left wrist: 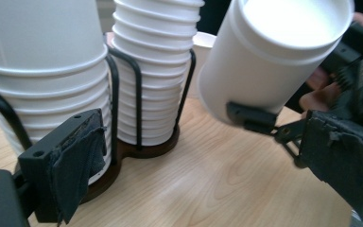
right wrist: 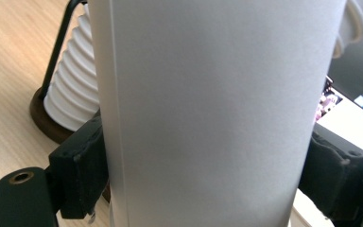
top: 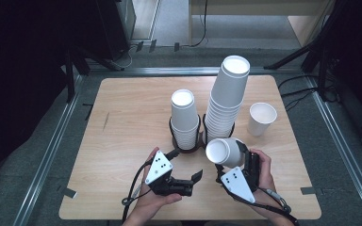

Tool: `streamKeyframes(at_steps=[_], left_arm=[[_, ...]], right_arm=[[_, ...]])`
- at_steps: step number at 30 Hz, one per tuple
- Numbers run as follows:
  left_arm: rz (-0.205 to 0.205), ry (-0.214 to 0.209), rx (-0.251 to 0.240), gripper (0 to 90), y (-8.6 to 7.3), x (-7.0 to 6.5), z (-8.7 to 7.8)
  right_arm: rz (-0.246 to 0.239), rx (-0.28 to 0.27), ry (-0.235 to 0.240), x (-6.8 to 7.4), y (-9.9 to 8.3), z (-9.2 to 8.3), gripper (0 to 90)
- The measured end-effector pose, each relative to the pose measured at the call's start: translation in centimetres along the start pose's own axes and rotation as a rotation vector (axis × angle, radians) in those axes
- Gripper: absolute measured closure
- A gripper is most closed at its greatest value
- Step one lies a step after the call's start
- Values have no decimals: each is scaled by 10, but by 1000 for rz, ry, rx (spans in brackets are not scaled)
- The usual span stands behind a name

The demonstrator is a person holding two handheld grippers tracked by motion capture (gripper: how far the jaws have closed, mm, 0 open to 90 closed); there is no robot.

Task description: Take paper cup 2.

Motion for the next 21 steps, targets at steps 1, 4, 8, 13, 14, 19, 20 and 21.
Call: streamKeyframes(at_steps=[1,4,8,13,14,19,20,21], left_arm=[[3,-4,0,15,0,0,0],[2,-18,0,15,0,-1,0],[8,-26,9,15,-1,-3,1],[13,-50,16,15,-1,-6,2],[10,-58,14,15,-1,-6,2],[17,-82,19,15,-1,-8,2],[18,-88,21,15,-1,-9,2],[23,-90,26,15,-1,-9,2]], right_arm=[[-8,-7,1,2,0,0,143],[-36,-26,8,7,1,-2,143],[-77,-51,18,13,3,-4,142],[-109,-72,39,21,4,-7,143],[-113,-75,43,22,4,-7,142],[-118,-93,67,27,6,-9,143],[-118,-97,69,28,6,-10,143],[-118,-102,75,29,7,-10,143]])
Point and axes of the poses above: each handheld gripper's, and its own axes: z roughly forward along the jaws, y roughly out of its top, x roughly to its left, the point moved 5 cm from there along z, roughly forward along the jaws, and after that the axes turned 12 degrees about -y, right-handed, at the moved point
